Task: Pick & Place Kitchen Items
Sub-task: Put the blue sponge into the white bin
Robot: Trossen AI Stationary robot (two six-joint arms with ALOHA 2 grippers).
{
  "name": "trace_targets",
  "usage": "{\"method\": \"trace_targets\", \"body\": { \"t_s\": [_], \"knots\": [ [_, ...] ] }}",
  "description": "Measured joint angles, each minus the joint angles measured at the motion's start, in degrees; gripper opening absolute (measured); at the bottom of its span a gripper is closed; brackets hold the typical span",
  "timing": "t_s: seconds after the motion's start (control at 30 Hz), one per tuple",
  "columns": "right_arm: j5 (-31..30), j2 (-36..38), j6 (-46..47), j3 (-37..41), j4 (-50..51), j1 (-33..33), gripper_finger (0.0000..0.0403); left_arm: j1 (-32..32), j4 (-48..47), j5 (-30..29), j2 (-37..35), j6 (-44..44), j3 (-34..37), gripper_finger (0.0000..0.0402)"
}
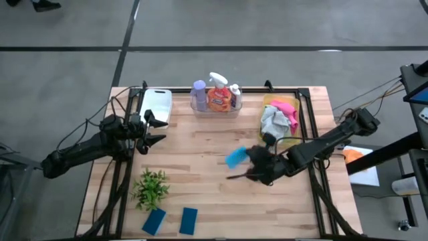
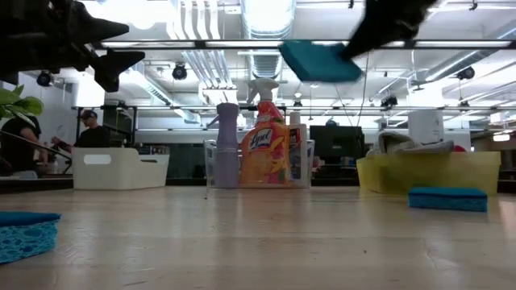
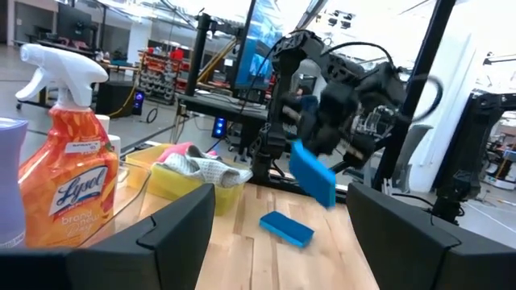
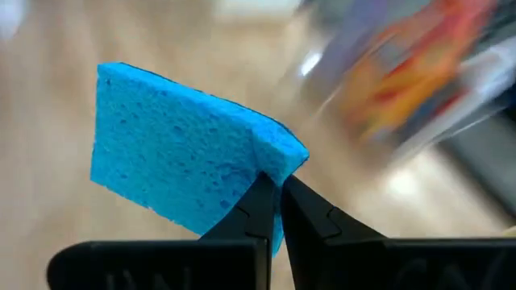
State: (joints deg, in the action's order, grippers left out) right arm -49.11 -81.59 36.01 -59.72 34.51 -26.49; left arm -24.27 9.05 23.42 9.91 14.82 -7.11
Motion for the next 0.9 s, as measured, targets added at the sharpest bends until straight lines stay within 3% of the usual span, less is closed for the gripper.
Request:
{"method": "trace_targets", "body": {
  "t_s": [0.13,0.23,0.47,0.7,0.9],
  "knots": [
    [-13.3,0.08,-5.58,0.0,-9.11,1.23,0.0018,0.02,0.24,-0.43,0.73,0.41,0.0,0.0287],
    [-14.99,-0.19,-12.46,0.04,-16.52,3.79,0.0018,0.02,1.78,-0.45,2.9,2.1,0.0,0.0287],
    [-6.49,-2.8,-22.76,0.07,-31.3,12.16,0.0018,2.9,12.42,-1.63,12.16,0.41,0.02,0.0293],
    [3.03,-7.57,-29.57,0.07,-45.85,19.83,0.0018,5.42,23.71,-4.81,21.28,-2.66,0.02,0.0338],
    [6.93,-11.25,-30.72,-0.59,-50.04,23.52,0.0018,5.45,24.65,-5.94,27.18,-4.21,-2.77,0.0361]
  ]
}}
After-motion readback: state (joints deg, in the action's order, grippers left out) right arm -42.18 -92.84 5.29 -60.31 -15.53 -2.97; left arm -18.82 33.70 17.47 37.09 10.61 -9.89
